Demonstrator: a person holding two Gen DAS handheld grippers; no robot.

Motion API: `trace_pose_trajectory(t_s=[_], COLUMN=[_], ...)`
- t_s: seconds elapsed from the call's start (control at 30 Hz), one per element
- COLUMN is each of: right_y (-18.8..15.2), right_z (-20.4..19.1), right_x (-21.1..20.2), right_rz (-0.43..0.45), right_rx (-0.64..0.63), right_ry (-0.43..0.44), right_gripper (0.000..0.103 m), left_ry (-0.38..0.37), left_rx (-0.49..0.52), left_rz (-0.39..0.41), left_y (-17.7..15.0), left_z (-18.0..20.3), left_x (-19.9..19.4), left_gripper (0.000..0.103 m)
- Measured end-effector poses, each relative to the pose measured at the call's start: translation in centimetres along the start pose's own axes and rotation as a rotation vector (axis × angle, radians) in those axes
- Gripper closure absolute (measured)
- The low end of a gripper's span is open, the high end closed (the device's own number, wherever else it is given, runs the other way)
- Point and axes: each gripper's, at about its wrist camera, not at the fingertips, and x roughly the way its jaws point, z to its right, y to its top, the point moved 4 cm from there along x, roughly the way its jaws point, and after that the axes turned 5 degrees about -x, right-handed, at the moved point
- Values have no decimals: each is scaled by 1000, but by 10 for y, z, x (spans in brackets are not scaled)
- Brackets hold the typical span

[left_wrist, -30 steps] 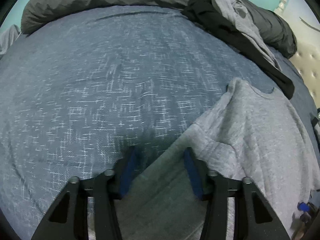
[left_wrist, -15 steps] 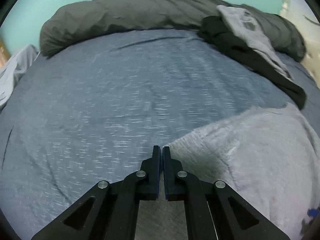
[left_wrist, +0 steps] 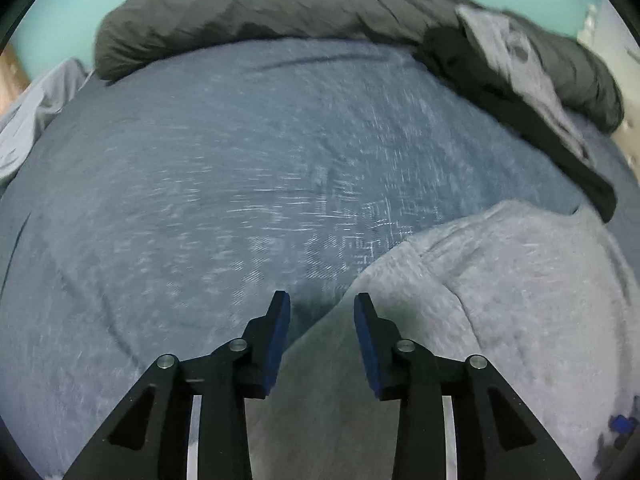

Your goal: Fold clothes

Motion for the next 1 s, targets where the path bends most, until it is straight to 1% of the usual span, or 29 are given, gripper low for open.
trace_pose_trajectory(t_s=[0.03, 0.1, 0.13, 0.2, 0.27, 0.3, 0.5, 0.57, 0.67, 0.77, 0.83, 0.9, 1.0], right_y=[1, 2, 2, 2, 3, 4, 6, 3, -5, -14, -23, -32, -54], right_z=[-1, -1, -2, -2, -2, -3, -11, -11, -5, 2, 10, 17, 26], right_x=[-1, -2, -3, -5, -5, -6, -23, -30, -44, -63, -88, -107, -135], right_rz=[1, 5, 7, 13, 15, 15, 13, -1, -28, -50, -47, -65, -118], right_rx=[1, 2, 4, 10, 18, 16, -3, 8, 58, 101, 123, 135, 145], right_ry=[0, 0, -1, 0, 7, 10, 9, 22, 33, 39, 27, 5, -31], right_gripper=[55, 55, 55, 55, 55, 55, 55, 55, 50, 50, 49, 47, 47], left_ry=[-10, -64, -78, -135, -179, -209, -313, -334, -339, -355, -369, -382, -402], left_rx=[-9, -5, 6, 39, 47, 45, 10, 18, 27, 33, 39, 44, 53], left_rz=[9, 12, 10, -4, -17, -36, -134, -156, -189, -226, -249, -273, -308], left_y=[-4, -22, -29, -56, -75, -91, -170, -195, -224, -250, -267, -283, -308], left_z=[-3, 1, 2, 13, 24, 28, 45, 49, 49, 50, 52, 53, 56], left_x=[-9, -28, -36, -57, -67, -75, -106, -117, -131, -143, -151, -159, -171], left_gripper=[67, 67, 67, 67, 67, 67, 67, 67, 67, 66, 63, 60, 60])
